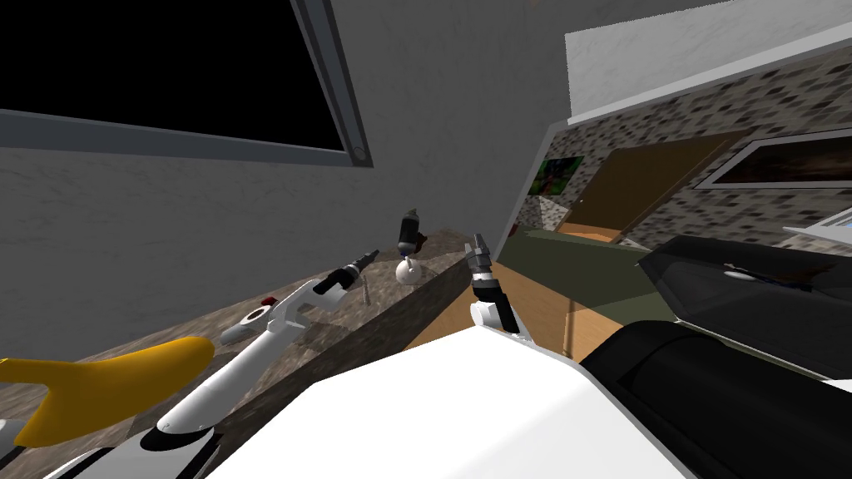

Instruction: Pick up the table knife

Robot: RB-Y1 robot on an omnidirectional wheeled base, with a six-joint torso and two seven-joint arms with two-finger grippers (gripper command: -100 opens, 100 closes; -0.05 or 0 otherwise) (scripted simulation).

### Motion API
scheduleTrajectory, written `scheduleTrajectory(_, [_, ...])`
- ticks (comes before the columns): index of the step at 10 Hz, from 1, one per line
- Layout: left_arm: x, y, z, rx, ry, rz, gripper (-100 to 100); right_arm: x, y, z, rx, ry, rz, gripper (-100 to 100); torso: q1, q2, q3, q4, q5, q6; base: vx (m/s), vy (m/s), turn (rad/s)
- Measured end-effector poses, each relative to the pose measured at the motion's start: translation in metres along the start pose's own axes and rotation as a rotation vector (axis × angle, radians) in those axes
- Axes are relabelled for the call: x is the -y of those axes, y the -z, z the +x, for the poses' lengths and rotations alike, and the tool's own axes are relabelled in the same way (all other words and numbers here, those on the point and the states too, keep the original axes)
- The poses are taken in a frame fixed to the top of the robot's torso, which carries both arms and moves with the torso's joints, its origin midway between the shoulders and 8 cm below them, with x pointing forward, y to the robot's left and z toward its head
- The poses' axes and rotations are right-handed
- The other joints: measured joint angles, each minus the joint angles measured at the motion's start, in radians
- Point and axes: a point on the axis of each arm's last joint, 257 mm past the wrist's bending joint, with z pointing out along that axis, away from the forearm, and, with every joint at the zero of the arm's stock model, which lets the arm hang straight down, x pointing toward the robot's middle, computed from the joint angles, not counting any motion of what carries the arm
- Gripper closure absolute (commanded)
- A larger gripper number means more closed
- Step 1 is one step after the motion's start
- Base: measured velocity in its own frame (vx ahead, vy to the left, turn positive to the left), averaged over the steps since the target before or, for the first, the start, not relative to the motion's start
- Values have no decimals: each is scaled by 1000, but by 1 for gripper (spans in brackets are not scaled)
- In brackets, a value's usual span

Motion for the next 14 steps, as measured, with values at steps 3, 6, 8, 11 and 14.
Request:
scheduleTrajectory(3, [-60, 9, 18, -77, -45, -148, -100, 0, 0, 0, 0, 0, 0, 0, -1, -1, 0, 0, 0, 0, 37, -84, -18])
scheduleTrajectory(6, [-122, 30, 39, -156, -78, -292, -100, 0, 0, 0, 0, 0, 0, 0, -1, -1, 0, 0, 0, 0, 38, -87, -18])
scheduleTrajectory(8, [-154, 39, 53, -199, -91, -366, -100, 0, 0, 0, 0, 0, 0, 0, 0, 0, 0, 0, 0, 0, 22, -53, -15])
scheduleTrajectory(11, [-205, 64, 67, -274, -109, -489, -100, 0, 0, 0, 0, 0, 0, 0, 0, 0, 0, 0, 0, 0, 30, -70, -16])
scheduleTrajectory(14, [-246, 96, 92, -345, -119, -602, -100, 0, 0, 0, 0, 0, 0, 0, -1, 0, 0, 0, 0, 0, 30, -72, -16])
